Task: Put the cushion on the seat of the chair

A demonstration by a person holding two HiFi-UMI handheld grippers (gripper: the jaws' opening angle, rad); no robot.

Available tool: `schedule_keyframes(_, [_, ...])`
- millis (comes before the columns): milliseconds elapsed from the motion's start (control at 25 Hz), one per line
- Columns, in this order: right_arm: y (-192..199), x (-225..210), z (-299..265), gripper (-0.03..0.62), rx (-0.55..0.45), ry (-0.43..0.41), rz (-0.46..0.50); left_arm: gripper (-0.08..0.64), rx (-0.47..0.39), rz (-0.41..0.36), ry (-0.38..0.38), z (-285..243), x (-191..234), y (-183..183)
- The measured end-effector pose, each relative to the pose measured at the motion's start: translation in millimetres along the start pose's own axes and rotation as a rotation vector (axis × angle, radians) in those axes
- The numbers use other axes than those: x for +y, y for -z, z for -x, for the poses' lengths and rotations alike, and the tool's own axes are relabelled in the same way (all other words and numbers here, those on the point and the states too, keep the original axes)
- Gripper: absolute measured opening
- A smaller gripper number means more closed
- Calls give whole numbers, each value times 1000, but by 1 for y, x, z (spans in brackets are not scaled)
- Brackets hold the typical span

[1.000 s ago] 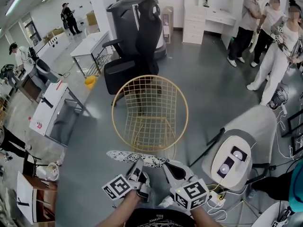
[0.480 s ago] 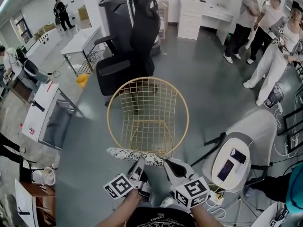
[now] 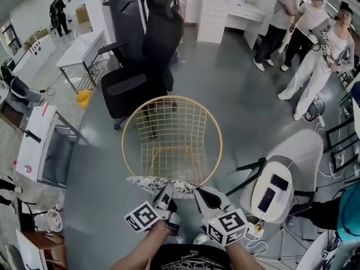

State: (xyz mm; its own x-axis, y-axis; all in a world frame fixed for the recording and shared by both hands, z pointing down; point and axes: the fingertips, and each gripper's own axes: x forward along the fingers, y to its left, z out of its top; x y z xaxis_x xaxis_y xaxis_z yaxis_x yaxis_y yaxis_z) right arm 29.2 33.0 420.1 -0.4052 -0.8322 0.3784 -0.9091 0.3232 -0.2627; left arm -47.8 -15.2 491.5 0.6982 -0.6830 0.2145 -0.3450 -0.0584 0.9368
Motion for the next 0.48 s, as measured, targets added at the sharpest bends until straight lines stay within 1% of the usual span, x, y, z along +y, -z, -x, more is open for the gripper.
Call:
schedule_keyframes(280, [-3, 3, -27, -2, 7, 69, -17, 23, 70, 27, 44, -20, 6, -13])
schedule_keyframes(480, [-6, 1, -37, -2, 8, 93, -51, 23, 86, 47, 50, -31, 11, -20])
